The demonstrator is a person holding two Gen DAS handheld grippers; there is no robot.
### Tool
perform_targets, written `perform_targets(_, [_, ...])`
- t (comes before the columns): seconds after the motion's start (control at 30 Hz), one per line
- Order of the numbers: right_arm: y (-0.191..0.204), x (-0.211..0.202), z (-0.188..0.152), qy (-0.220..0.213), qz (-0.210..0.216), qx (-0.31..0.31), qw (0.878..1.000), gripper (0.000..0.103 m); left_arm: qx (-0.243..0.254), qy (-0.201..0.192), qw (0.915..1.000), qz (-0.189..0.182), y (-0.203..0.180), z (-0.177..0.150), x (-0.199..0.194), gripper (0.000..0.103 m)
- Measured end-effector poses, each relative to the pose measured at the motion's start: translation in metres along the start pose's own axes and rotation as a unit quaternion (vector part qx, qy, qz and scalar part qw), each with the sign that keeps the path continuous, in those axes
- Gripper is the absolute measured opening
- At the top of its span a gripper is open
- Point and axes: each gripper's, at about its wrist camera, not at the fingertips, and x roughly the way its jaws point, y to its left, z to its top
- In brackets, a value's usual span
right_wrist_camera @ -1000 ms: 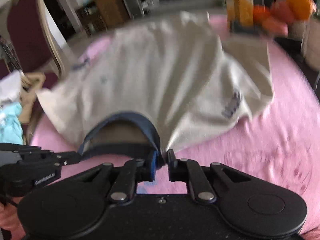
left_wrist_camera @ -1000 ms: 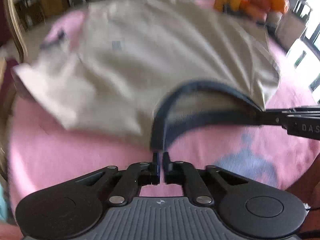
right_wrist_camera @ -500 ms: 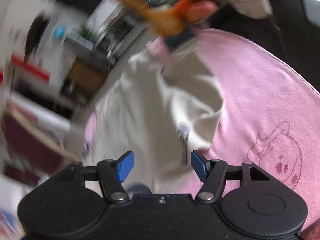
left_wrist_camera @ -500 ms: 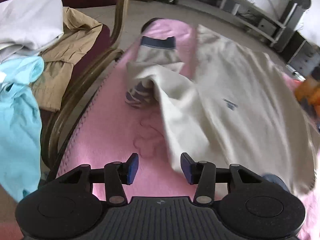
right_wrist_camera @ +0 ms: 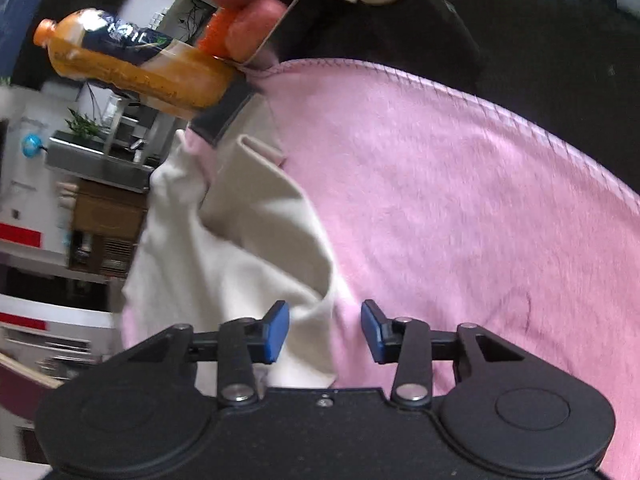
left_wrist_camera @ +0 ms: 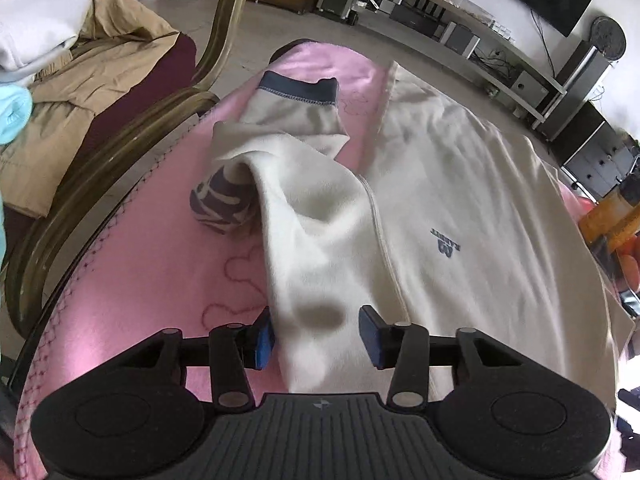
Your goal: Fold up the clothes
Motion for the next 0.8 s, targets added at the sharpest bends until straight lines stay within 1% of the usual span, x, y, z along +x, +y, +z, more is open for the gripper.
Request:
perform_targets(0.03, [0.003,0.002,0.000,-0.009,-0.004,-0.008,1.000,0.028,0.001,-0.002,1.0000,0.003,0.002,-0.001,0.003,0.025])
perform_targets(0.07, [0.005,0.005,0.000,-0.015,-0.005,-0.015,1.000,0.022,-0.001,-0.003,1.0000,0.004,0.003,-0.001,0.005,0.020])
perform_targets(0.1, [0.006,0.010,0.000,-0.015,-0.008,-0.018,1.000,0.010,-0.004,-0.007,0.9999,0.007,0.006,0.000,0.002,0.004])
perform_targets(0.13, [0.007,0.013,0.000,-0.016,-0.013,-0.019,1.000,0.002,-0.009,-0.012,0.9998,0.013,0.010,0.001,-0.003,0.002])
perform_targets(0.17, [0.008,0.013,-0.001,-0.024,-0.018,-0.022,0.999,0.002,-0.018,-0.018,0.9995,0.020,0.013,0.002,-0.007,0.002])
perform_targets(0.23, [0.011,0.002,-0.003,-0.064,-0.021,-0.023,0.997,0.002,-0.036,-0.026,0.9988,0.023,0.019,0.004,-0.018,0.003])
perform_targets(0.3, [0.007,-0.017,-0.001,-0.103,-0.010,-0.006,0.995,0.002,-0.048,-0.028,0.9982,0.021,0.025,0.003,-0.028,0.003])
perform_targets(0.33, [0.003,-0.022,0.000,-0.108,-0.004,0.001,0.994,0.002,-0.052,-0.030,0.9980,0.020,0.027,0.003,-0.032,0.003])
perform_targets(0.43, [-0.005,-0.019,-0.002,-0.093,0.014,0.007,0.996,0.002,-0.028,-0.024,0.9986,0.038,0.022,0.004,-0.029,0.006])
perform_targets(0.47, [-0.006,-0.016,-0.004,-0.085,0.020,0.008,0.996,0.003,-0.032,-0.018,0.9987,0.035,0.024,0.004,-0.028,0.008])
perform_targets(0.5, [-0.008,-0.014,-0.005,-0.076,0.028,0.014,0.997,0.005,-0.038,-0.012,0.9987,0.033,0.025,0.004,-0.027,0.013])
perform_targets(0.53, [-0.010,-0.010,-0.007,-0.066,0.039,0.023,0.997,0.008,-0.048,-0.006,0.9985,0.027,0.029,0.005,-0.025,0.026])
perform_targets(0.57, [-0.012,-0.007,-0.008,-0.055,0.050,0.031,0.997,0.010,-0.053,-0.004,0.9983,0.023,0.031,0.005,-0.026,0.030])
perform_targets(0.6, [-0.013,-0.004,-0.009,-0.044,0.057,0.037,0.997,0.017,-0.057,-0.003,0.9982,0.019,0.033,0.005,-0.026,0.031])
perform_targets(0.63, [-0.015,-0.001,-0.010,-0.034,0.060,0.040,0.997,0.030,-0.061,-0.002,0.9980,0.016,0.035,0.005,-0.027,0.032])
perform_targets(0.67, [-0.015,0.000,-0.012,-0.026,0.058,0.039,0.997,0.033,-0.058,-0.003,0.9982,0.017,0.034,0.005,-0.028,0.034])
perform_targets(0.73, [-0.014,0.001,-0.018,-0.023,0.050,0.028,0.998,0.033,-0.051,-0.005,0.9985,0.017,0.039,-0.001,-0.036,0.036])
perform_targets(0.8, [-0.013,0.001,-0.022,-0.021,0.055,0.014,0.998,0.034,-0.046,-0.008,0.9988,0.013,0.038,-0.001,-0.037,0.036])
